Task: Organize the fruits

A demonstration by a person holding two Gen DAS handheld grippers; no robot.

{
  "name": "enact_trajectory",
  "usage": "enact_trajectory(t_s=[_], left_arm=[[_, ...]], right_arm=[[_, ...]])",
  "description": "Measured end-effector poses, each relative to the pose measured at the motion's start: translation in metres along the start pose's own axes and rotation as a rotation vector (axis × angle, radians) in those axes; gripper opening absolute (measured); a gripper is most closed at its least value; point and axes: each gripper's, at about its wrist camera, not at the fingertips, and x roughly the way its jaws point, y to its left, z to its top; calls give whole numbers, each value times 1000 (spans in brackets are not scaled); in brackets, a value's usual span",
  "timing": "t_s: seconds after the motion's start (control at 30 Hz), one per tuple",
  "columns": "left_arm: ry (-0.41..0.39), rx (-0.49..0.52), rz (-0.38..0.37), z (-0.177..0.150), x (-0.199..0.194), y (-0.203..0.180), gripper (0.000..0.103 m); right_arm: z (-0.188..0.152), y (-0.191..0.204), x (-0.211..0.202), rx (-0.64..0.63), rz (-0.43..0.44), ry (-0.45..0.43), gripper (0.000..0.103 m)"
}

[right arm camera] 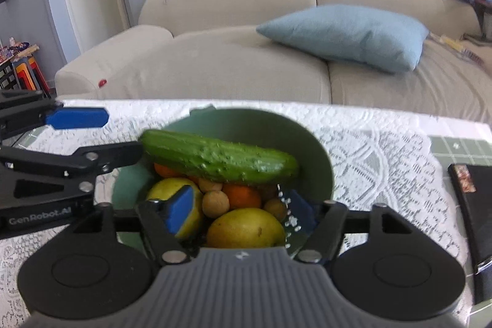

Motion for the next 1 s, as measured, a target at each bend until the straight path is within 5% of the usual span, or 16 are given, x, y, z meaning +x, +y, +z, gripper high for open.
enact_trajectory(t_s=[0.3, 0.47, 0.6, 1.0], left_arm=[[-88, -127, 91, -2, -59, 14, 78], [-178, -213, 140, -17, -93, 20, 93], [-226, -267, 214, -36, -112, 23, 94], [-156, -388, 271, -93, -119, 25, 94]], right_arm=[[4, 29, -63, -63, -20, -179, 93], [-7, 47, -92, -84, -10, -255, 99], [-26, 57, -106, -80, -5, -271, 99], [-83, 82, -117, -39, -16, -252, 99]])
